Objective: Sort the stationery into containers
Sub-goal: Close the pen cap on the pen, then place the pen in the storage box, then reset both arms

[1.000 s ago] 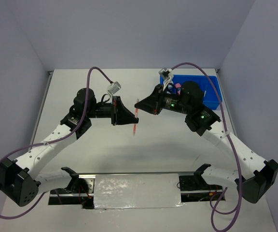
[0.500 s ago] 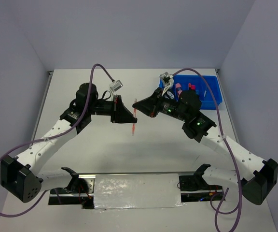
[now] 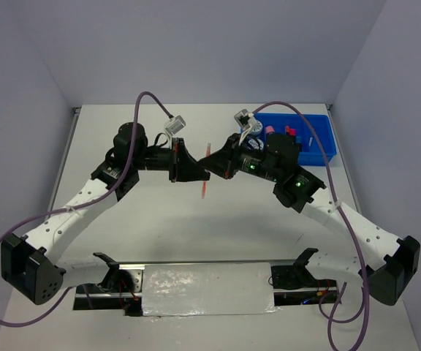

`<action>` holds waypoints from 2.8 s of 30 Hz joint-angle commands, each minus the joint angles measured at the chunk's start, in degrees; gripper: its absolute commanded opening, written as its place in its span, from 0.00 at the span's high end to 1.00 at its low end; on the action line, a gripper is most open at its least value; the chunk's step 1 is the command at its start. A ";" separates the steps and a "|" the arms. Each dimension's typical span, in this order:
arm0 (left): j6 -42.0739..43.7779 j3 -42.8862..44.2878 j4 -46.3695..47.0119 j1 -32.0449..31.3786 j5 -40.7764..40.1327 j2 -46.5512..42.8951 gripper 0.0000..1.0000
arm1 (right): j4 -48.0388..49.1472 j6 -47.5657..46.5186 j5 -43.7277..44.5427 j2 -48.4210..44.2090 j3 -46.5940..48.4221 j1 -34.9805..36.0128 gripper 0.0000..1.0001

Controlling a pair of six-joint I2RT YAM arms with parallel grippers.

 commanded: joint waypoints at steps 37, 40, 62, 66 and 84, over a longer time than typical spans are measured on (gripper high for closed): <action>11.74 -2.81 -36.41 -1.46 -38.79 -10.46 0.01 | -43.13 -25.51 42.24 64.57 61.05 -51.38 0.97; 11.56 -2.28 -36.85 -1.46 -38.52 -9.75 0.01 | -43.40 -25.25 41.44 64.93 61.33 -51.73 0.86; 6.55 25.83 -61.72 6.71 -79.38 1.24 0.01 | -48.22 -24.37 20.98 11.57 37.01 -49.37 0.00; 8.39 24.46 -58.15 6.97 -83.87 -4.45 0.01 | -55.85 -22.88 20.60 -4.39 31.98 -46.91 0.00; 1.89 10.73 -69.71 7.06 -88.09 -33.30 0.01 | -76.97 -16.72 28.43 -39.83 18.35 -35.74 0.00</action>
